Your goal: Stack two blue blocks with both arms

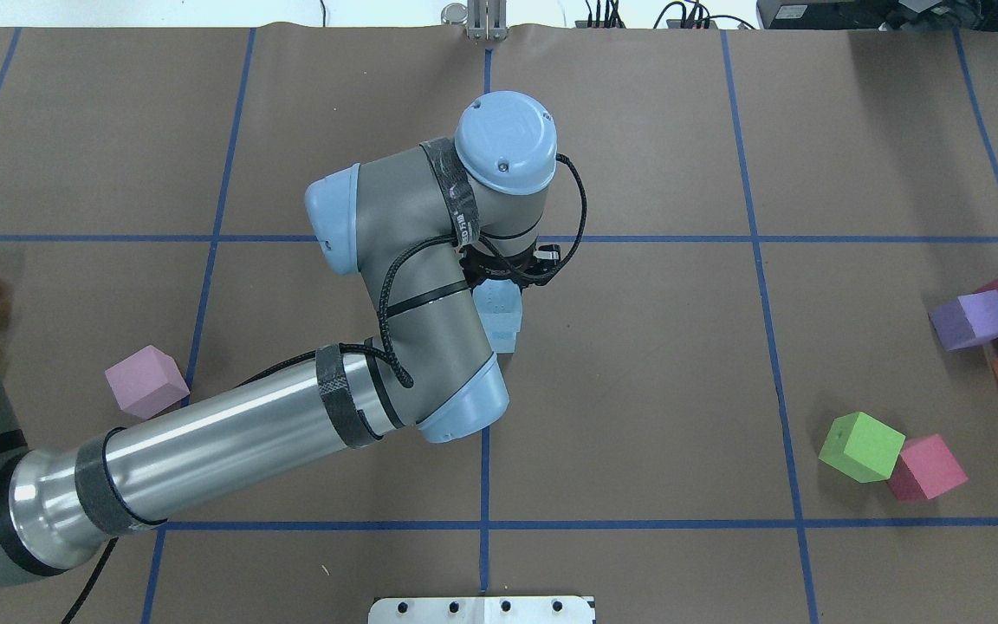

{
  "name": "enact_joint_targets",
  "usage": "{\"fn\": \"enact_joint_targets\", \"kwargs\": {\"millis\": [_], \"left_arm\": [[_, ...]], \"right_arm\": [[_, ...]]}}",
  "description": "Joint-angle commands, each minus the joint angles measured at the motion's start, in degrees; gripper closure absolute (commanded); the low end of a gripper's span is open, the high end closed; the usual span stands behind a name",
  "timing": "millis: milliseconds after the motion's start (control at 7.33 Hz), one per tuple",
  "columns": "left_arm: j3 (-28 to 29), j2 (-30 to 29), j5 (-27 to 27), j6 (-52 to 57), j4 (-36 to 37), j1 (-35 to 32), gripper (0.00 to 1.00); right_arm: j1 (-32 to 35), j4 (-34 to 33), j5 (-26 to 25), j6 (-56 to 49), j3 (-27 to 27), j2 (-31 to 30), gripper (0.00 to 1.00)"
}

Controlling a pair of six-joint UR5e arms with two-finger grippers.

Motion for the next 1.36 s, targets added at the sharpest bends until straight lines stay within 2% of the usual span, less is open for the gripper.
{"fn": "enact_joint_targets", "kwargs": {"millis": [0,955,1227], "left_arm": [[0.3,0.7,0.1,0.8,-0.2,0.1,0.42],[0.2,0.7,0.1,0.8,-0.8,0.9,0.41],[0.3,2.4,0.1,0.8,-3.9,0.9,0.17]], "right_arm": [[0.0,0.0,0.0,0.0,0.0,0.1,0.00],[0.0,0.0,0.0,0.1,0.0,0.1,0.00],[0.0,0.0,0.0,0.1,0.0,0.2,0.00]]}}
